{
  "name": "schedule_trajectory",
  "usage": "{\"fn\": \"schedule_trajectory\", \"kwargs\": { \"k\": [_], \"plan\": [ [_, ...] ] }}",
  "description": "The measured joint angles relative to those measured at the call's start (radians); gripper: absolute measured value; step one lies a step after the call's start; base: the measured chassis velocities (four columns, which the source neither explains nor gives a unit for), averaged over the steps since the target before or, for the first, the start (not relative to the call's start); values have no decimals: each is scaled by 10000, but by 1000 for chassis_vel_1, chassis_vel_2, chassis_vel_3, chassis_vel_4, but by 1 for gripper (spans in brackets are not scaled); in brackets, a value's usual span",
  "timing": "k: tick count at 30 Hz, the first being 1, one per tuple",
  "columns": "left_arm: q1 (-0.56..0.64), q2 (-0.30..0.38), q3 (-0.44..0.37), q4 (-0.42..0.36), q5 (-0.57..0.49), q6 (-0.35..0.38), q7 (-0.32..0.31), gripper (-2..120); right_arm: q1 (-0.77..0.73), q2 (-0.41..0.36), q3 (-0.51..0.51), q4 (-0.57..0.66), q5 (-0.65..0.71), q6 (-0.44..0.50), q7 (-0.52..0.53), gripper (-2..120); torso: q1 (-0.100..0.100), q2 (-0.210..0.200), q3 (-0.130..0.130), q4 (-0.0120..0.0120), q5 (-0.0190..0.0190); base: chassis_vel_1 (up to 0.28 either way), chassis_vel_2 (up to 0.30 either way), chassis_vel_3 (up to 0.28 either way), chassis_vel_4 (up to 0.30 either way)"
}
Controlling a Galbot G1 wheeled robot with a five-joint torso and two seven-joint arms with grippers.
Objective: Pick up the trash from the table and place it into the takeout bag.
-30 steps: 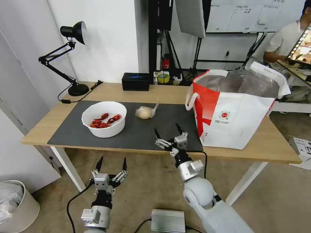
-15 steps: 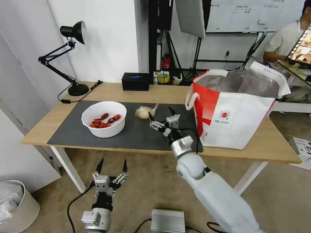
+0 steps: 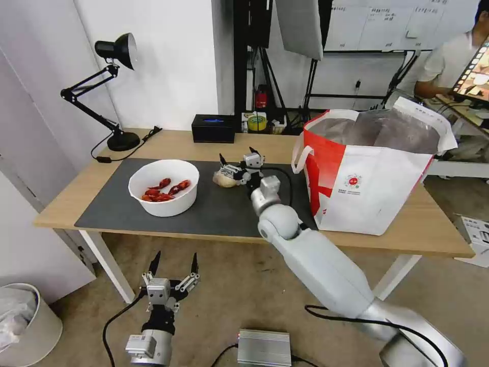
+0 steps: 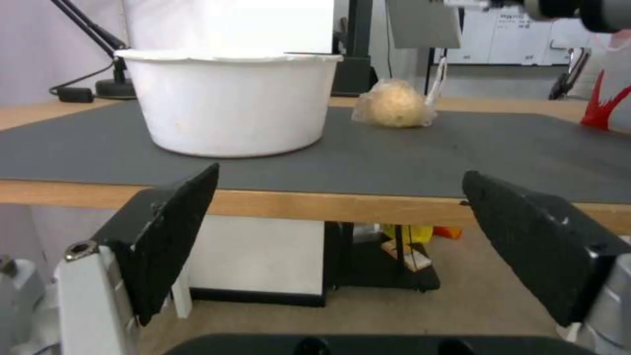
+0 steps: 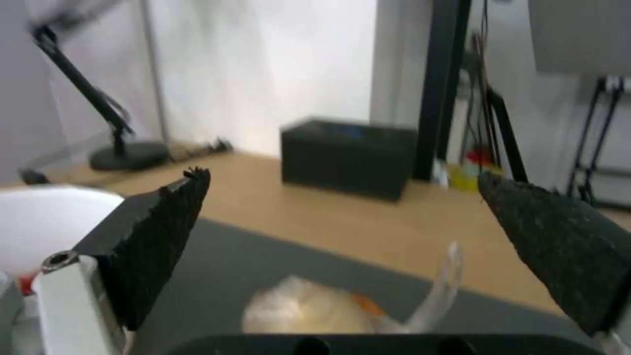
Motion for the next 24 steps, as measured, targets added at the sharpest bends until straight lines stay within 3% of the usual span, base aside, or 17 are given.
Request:
{"fn": "schedule_trajectory", "kwargs": {
  "k": [2,8,10,24],
  "plan": [
    [0,29,-38,-24,-22,-6,-1,100,234,114,-47,-217,236,-835,173,100,0,0,0,0,-1,0,0,0,0],
    [10,49,-46,-25,-30,-18,-2,100,524,303,-92,-526,482,-1550,233,100,0,0,0,-1,0,0,0,0,0],
    [18,46,-10,-24,-29,-35,3,100,857,663,-105,-835,1160,-2469,641,100,0,0,0,0,0,0,0,0,0],
    [179,183,-110,-83,-37,-136,13,100,1587,1625,-159,-2612,1557,-3061,935,100,-1,0,0,-1,0,0,0,0,0]
  ]
}}
